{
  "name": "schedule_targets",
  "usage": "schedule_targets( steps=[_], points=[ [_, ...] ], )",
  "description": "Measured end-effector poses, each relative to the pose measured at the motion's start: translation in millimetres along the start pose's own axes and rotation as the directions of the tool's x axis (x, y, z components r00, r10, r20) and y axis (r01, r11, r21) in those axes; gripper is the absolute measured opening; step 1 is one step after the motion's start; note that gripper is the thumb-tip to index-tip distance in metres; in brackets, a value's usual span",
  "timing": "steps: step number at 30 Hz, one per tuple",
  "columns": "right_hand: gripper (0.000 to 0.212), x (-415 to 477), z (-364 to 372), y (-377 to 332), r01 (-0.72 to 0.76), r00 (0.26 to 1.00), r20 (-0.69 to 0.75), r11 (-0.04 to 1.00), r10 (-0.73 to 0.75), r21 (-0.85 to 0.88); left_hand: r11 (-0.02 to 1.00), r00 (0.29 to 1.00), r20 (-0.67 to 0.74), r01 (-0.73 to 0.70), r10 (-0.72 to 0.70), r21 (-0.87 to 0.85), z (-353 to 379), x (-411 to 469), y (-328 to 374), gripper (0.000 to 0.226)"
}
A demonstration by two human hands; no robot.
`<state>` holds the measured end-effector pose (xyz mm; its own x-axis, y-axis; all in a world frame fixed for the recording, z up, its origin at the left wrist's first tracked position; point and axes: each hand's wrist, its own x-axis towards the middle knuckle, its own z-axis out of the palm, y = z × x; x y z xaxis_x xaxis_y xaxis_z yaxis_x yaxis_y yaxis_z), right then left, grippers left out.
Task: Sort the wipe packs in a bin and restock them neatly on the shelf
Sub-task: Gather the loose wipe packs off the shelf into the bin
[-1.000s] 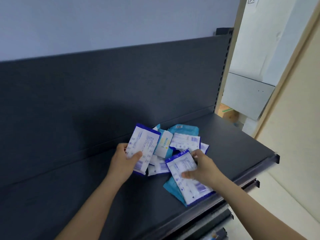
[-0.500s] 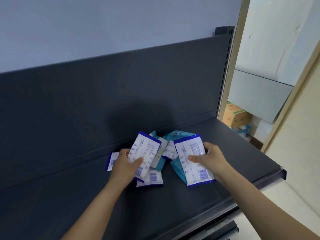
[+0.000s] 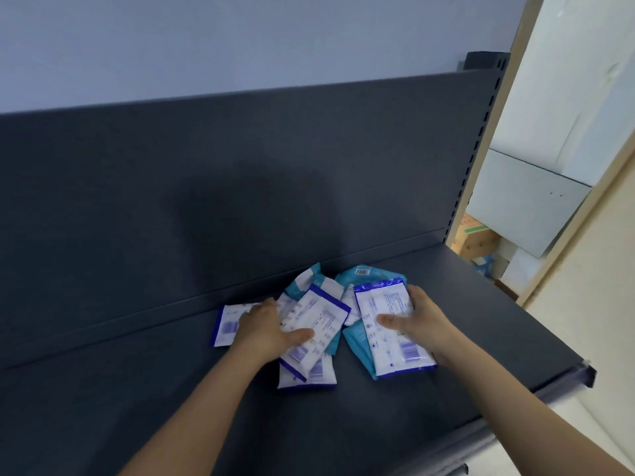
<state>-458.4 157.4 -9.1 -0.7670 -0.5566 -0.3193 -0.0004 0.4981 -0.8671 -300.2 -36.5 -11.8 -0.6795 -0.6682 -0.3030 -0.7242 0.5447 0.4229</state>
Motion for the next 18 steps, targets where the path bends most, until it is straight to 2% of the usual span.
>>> schedule_targets(
  steps=[3, 6, 13, 18],
  points=[
    [0.063, 0, 2, -3, -0.027, 1.0, -0.004, 0.999, 0.027, -0.018, 0.99, 0.999, 0.046, 0.023, -0.017, -0.141, -5, 2, -1, 0.085],
    [0.06, 0, 6, -7, 0.015, 1.0, -0.016, 0.995, -0.016, -0.097, 0.978, 0.998, 0.064, 0.005, 0.008, -0.206, -4, 4, -4, 0.074],
    [0.051, -7, 9, -14, 0.006, 1.0, 0.027, 0.992, -0.002, -0.129, 0.939, 0.997, 0.005, -0.075, 0.081, -0.336, -10, -2, -14, 0.04],
    [0.049, -14, 12, -13, 0.083, 0.996, -0.004, 0.993, -0.084, -0.078, 0.907, 0.994, -0.091, -0.098, 0.066, -0.409, -13, -17, -21, 0.035]
  ],
)
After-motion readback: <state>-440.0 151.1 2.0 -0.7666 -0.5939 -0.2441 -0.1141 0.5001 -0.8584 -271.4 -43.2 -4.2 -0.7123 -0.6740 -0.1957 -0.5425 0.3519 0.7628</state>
